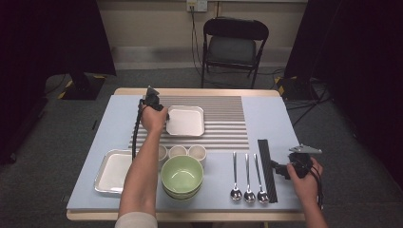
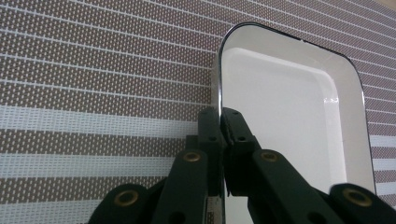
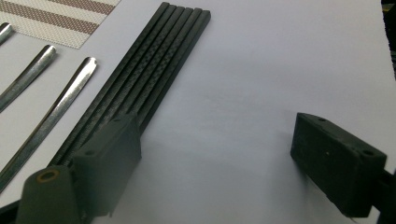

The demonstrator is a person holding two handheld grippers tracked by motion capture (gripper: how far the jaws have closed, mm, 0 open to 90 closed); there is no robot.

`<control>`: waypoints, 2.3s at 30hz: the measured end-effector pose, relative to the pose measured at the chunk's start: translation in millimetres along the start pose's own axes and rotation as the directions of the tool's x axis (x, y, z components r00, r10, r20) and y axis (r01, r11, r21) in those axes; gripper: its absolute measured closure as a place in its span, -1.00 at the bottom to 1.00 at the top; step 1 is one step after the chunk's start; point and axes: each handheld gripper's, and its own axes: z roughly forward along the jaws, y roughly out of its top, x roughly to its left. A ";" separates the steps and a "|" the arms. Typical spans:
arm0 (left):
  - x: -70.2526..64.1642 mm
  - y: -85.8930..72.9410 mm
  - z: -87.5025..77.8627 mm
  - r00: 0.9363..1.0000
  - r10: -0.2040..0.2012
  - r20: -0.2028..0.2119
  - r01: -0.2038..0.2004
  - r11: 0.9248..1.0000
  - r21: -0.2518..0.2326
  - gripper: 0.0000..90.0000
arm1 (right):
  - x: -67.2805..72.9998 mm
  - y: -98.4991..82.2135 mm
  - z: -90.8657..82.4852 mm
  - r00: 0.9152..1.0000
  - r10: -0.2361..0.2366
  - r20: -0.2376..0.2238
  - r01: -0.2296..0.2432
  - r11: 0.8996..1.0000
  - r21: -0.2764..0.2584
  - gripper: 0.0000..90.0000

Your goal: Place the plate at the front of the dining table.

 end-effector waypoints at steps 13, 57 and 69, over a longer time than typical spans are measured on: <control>1.3 0.1 3.3 1.000 -0.005 0.000 0.005 1.000 -0.012 0.96 | -0.1 0.0 0.1 1.000 0.000 0.000 0.000 1.000 0.001 -0.67; -3.7 -1.7 11.1 1.000 0.015 0.001 -0.015 1.000 -0.005 0.96 | 0.0 0.0 0.0 1.000 0.000 0.000 0.000 1.000 0.000 -0.67; -2.7 -2.2 11.2 1.000 0.016 -0.007 -0.016 1.000 -0.004 0.95 | 0.0 0.0 0.0 1.000 -0.001 0.000 0.001 1.000 0.000 -0.67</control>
